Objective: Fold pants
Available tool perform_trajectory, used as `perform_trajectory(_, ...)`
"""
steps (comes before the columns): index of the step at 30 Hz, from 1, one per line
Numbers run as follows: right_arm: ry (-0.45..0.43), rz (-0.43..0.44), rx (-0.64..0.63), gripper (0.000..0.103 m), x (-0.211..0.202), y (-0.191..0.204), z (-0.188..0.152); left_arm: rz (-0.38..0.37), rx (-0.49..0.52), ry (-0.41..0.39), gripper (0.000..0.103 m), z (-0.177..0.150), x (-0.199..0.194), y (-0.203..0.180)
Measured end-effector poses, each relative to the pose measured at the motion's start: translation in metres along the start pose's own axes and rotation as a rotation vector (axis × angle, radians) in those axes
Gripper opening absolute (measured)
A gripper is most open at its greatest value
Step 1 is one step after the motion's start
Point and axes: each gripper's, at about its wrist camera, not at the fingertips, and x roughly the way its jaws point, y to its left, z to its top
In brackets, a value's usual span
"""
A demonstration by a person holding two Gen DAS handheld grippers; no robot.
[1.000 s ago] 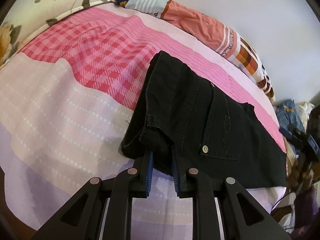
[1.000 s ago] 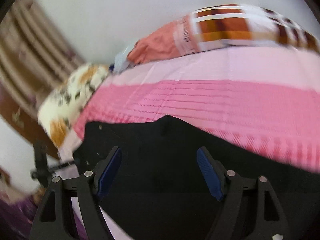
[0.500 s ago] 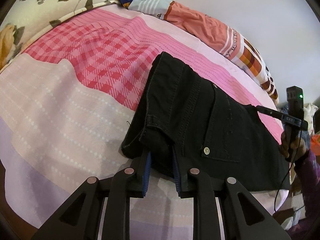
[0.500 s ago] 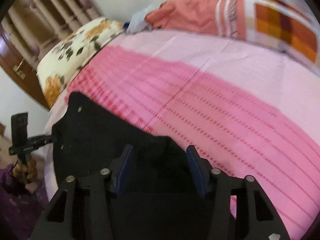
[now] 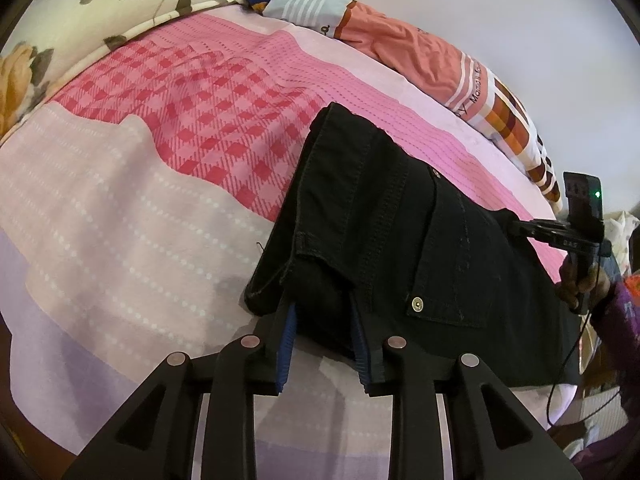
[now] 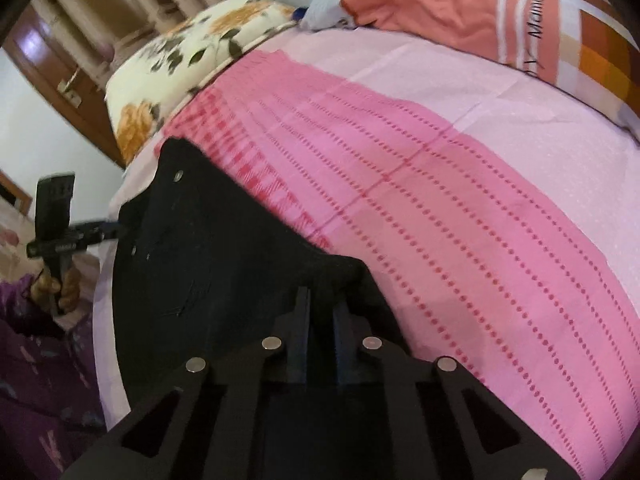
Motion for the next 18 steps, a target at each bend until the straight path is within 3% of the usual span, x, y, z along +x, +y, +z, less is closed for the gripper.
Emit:
perform_trajectory(6,-0.08,-0.113,0.061,0.004,0.002,-0.013,0.002,0.006,-0.007,-0.021,0.03,-0.003,0.0,0.001)
perform_trajectory(18,-0.137,-0.096,0.092,0.004,0.005,-0.02,-0.005,0.017,-0.002,-0.03,0.031,-0.003,0.001,-0.003)
